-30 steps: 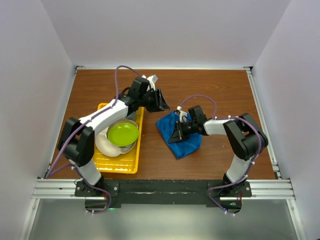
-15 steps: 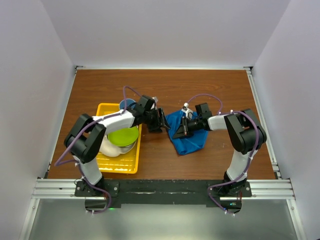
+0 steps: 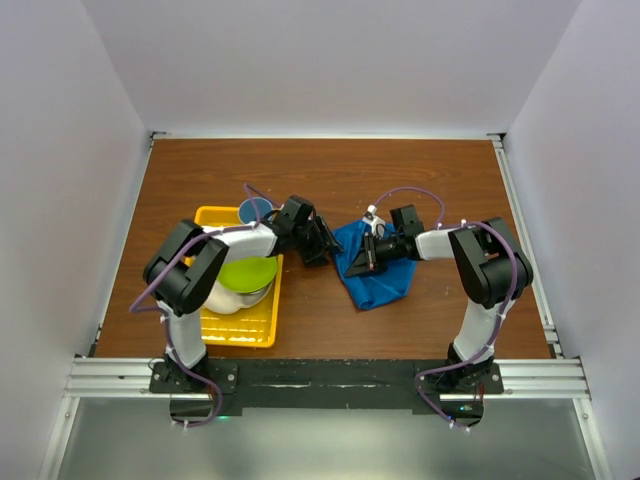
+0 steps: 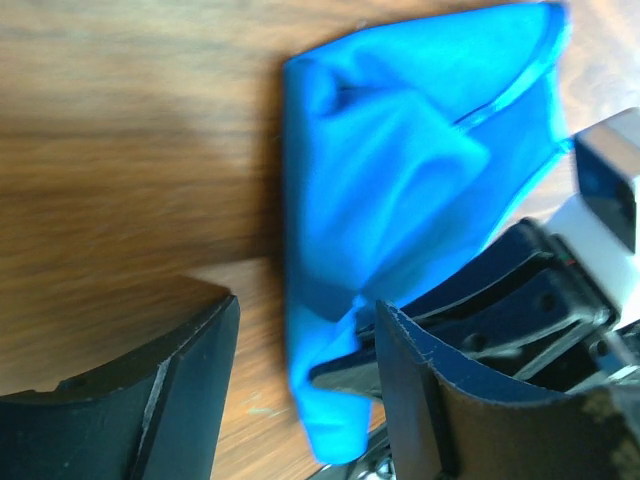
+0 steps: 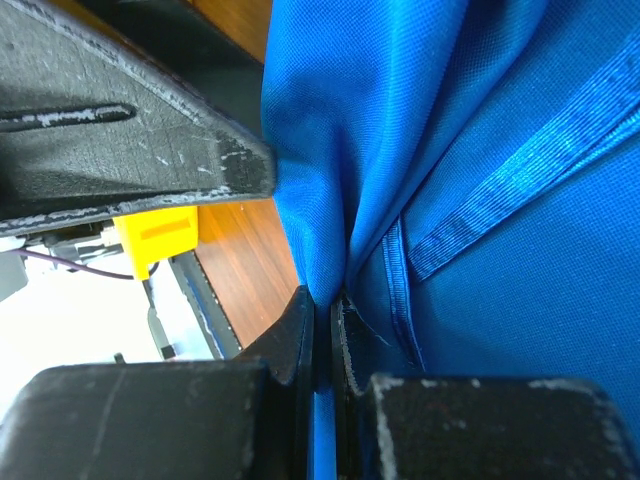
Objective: Fold the napkin, place the utensils inside, and roll it up
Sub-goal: Roll the napkin with the utensil
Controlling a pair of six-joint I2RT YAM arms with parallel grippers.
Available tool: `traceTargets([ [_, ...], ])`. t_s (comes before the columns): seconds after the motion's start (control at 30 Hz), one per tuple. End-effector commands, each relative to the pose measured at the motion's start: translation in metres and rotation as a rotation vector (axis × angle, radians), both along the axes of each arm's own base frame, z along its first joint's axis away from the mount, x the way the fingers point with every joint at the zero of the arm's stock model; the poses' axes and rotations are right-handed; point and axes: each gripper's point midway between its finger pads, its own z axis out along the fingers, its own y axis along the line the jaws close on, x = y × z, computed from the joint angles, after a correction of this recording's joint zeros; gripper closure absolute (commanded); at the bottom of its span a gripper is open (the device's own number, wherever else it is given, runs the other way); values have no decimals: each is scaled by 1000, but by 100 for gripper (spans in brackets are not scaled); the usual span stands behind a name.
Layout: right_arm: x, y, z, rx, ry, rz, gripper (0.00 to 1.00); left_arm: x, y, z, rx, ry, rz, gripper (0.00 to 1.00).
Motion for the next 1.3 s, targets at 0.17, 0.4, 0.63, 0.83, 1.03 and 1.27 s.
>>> traceTargets([
  [0.17, 12, 10, 33, 83, -80, 41, 100, -1, -13, -30, -27, 74, 85, 38],
  [0.4, 11, 11, 32, 92, -73, 56, 100, -5, -5, -49, 1, 96, 132, 49],
  [0.63, 8, -6, 15, -66, -77, 60, 100, 5, -6, -41, 49, 47, 96, 98],
  [0.83, 3, -32, 20, -317, -171, 11, 61, 2, 0, -32, 110, 43, 69, 100],
  [1.03, 2, -35, 58, -602, -468, -35, 39, -6, -2, -23, 181, 93, 48, 100],
  [1.27, -1, -21, 64, -861, -744, -85, 28, -14, -2, -17, 229, 141, 45, 100],
])
